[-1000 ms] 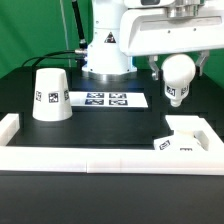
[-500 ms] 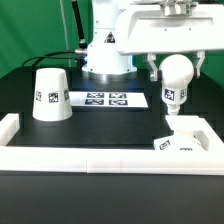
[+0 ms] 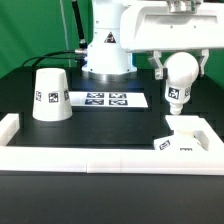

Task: Assemble lamp

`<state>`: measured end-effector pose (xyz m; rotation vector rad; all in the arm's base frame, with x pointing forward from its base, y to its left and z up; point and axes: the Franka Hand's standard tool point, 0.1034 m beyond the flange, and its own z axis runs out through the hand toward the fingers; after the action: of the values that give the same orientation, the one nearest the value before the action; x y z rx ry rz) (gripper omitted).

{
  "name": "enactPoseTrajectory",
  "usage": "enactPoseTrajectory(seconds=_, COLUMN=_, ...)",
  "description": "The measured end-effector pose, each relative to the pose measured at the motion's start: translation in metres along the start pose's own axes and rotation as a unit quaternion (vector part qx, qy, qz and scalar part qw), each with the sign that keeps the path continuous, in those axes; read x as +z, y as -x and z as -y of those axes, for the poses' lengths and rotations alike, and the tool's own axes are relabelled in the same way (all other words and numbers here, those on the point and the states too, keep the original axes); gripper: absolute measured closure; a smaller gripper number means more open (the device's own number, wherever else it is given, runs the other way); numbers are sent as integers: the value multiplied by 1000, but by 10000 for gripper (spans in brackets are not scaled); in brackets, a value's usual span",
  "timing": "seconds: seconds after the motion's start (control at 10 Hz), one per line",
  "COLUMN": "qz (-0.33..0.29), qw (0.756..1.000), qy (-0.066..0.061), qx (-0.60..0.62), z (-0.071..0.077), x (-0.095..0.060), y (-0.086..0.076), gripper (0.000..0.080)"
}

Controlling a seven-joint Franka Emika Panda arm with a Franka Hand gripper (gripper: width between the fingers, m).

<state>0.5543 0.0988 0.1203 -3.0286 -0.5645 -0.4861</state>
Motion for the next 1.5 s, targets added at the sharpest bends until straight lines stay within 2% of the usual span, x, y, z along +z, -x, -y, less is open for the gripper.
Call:
enactPoseTrajectory(seconds=0.2, qz=-7, qw=999, qy=5, qx=-40, z=-4, x=-2, y=-3, gripper=222)
enactPoseTrajectory(seconds=0.4, qz=-14, qw=997, qy=10, qx=-71, z=-12, x=-7, y=-13, gripper=222)
enactPoseTrajectory(seconds=0.6, qz=-19, qw=997, qy=11, qx=-76, z=-11, x=-13, y=-25, gripper=222)
enactPoseTrajectory(seconds=0.9, qz=-30, qw=996, qy=16, qx=-78, z=-15, x=-10, y=-22, gripper=222)
enactPoseTrajectory(seconds=1.1, qz=-85, qw=991, qy=42, qx=-94, z=-30, x=-13, y=-26, gripper=222)
enactPoseTrajectory(seconds=1.2, qz=-88, qw=991, qy=45, qx=-94, z=-35, x=-15, y=-29, gripper=222)
enactPoseTrajectory(seconds=1.5, qz=-78, qw=992, qy=39, qx=-94, z=-35, x=-19, y=-40, gripper=222)
